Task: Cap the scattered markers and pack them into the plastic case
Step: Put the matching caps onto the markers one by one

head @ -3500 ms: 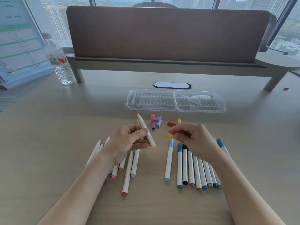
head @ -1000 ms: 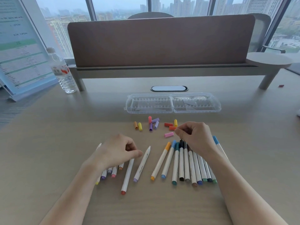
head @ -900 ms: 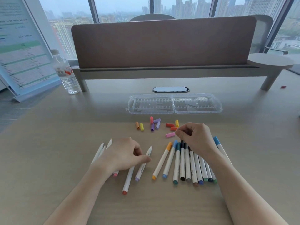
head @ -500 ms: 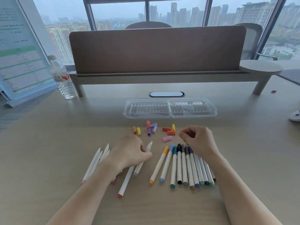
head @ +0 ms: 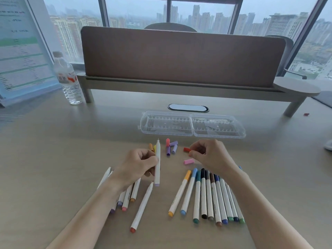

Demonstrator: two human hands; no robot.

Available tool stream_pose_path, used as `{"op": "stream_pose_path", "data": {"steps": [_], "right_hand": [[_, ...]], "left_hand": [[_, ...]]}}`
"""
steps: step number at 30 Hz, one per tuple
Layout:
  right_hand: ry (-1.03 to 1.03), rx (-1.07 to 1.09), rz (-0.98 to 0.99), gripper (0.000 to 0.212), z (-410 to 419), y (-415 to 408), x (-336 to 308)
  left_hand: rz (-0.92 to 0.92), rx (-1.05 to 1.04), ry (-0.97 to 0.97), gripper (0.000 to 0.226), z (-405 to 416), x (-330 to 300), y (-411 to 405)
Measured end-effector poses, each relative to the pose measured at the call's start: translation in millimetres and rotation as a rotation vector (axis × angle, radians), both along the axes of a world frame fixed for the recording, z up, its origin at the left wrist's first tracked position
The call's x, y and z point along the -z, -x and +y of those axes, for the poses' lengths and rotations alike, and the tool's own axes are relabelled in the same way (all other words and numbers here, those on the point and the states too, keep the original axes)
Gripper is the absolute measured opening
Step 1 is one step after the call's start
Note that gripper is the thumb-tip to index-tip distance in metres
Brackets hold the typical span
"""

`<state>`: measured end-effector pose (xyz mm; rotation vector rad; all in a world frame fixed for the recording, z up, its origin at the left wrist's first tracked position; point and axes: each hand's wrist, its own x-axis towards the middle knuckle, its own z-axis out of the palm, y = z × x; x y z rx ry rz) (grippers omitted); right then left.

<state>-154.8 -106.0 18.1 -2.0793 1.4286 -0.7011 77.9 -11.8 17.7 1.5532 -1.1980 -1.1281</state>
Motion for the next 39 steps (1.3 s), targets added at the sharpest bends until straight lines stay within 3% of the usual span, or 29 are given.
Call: {"op": "stream_pose_path", "data": {"steps": [11,22,29,35,39], "right_hand": [[0.001,-0.092,0.162,0.025,-16.6,-28.8,-5.2],[0.037,-0.095,0.228,0.025,-34.3,-41.7,-5.0],[0.105,-0.187,0.364,0.038,-50.1,-65.2,-6.8],[0.214,-0.302,0.551,0.021,-60.4,-69.0,4.4],[0.185,-0.254,0.398,0.029,-57.7,-62.6,3.5]], "left_hand": [[0.155,-0.015,-0.050,0.015,-0.7,2.4,-0.8],[0.159,-0.042,-0.053,0.016,-5.0,-1.7,-9.1],[0.164,-0.040,-0.059,0.015,-4.7,-2.4,-13.0],[0.158,-0.026,-0.069,0.019,-4.0,-3.6,-13.5],[0.161,-0.007,-0.061,0.018,-2.0,-5.8,-13.0]]}}
